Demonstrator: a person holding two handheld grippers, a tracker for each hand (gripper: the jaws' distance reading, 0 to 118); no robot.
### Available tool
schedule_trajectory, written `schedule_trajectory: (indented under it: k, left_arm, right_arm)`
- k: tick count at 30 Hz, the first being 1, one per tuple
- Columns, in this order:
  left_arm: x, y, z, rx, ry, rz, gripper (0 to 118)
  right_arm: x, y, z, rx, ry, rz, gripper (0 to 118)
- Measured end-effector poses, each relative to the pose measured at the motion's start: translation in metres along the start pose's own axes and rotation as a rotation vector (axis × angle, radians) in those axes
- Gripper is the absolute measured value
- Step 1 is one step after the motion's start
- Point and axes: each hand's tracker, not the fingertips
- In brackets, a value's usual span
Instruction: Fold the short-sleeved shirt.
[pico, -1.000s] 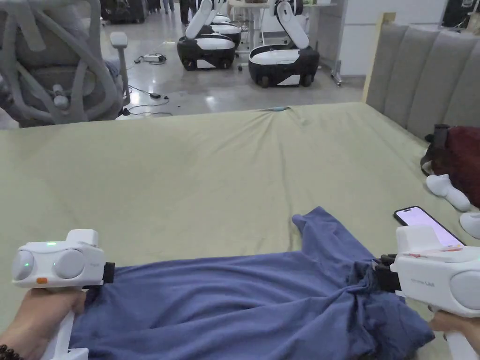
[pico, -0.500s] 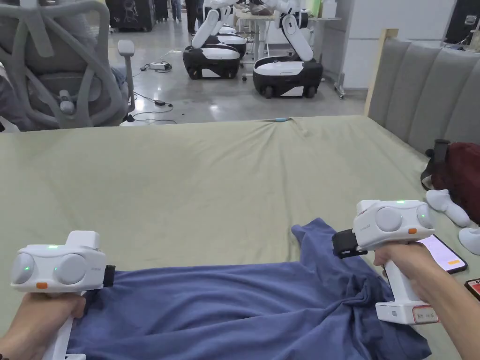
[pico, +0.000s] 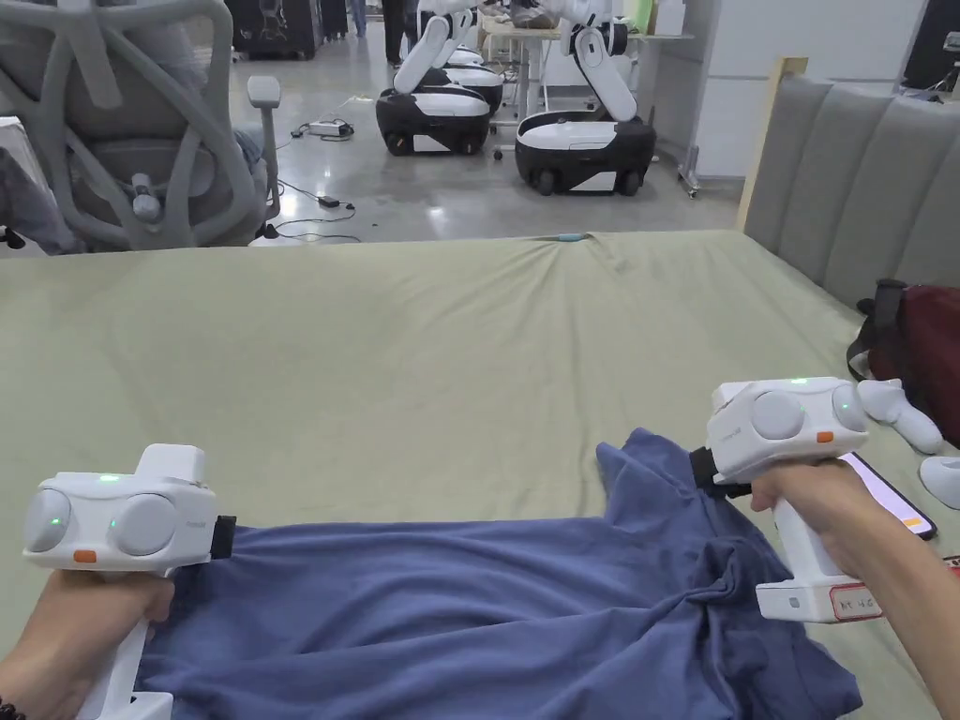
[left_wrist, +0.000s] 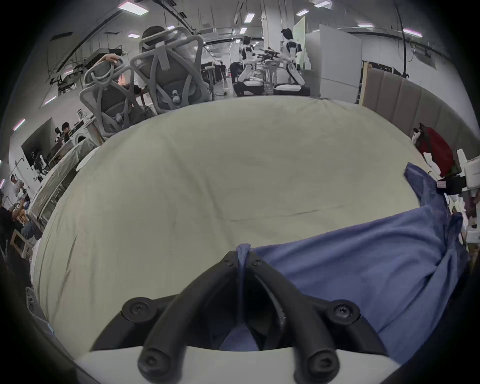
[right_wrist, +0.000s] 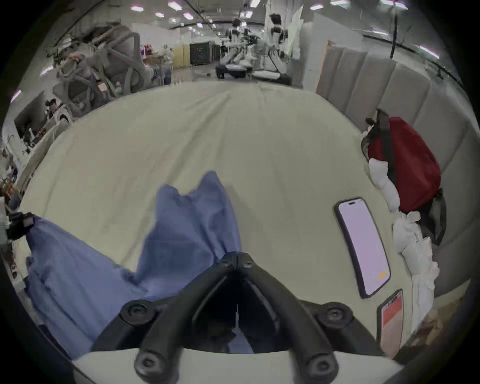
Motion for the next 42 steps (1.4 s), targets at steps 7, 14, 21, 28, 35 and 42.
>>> schedule_trajectory:
  k: [7, 14, 21, 28, 35, 42]
  left_arm:
    - [-0.011, -0.02, 0.09, 0.102, -0.031, 0.016, 2]
    - [-0.016, -0.085, 0.154, 0.121, -0.036, -0.014, 2]
    - [-0.018, -0.154, 0.12, -0.036, -0.03, -0.021, 2]
    - [-0.013, -0.161, 0.102, -0.06, -0.018, -0.013, 2]
    - [-0.007, -0.156, 0.099, -0.071, -0.004, -0.026, 3]
    - [-0.008, -0.148, 0.114, -0.031, 0.104, -0.066, 84]
  right_arm:
    - [0.006, -0.024, 0.097, 0.169, 0.047, 0.016, 0]
    - [0.009, -0.11, 0.178, 0.259, 0.11, 0.022, 0]
    - [0.027, -0.187, 0.126, 0.026, -0.042, 0.133, 0]
    - [0.058, -0.204, 0.064, -0.096, -0.111, 0.062, 0]
    - [0.044, -0.192, 0.044, -0.107, -0.185, 0.159, 0]
    - [0.032, -0.185, 0.078, 0.027, -0.289, 0.19, 91]
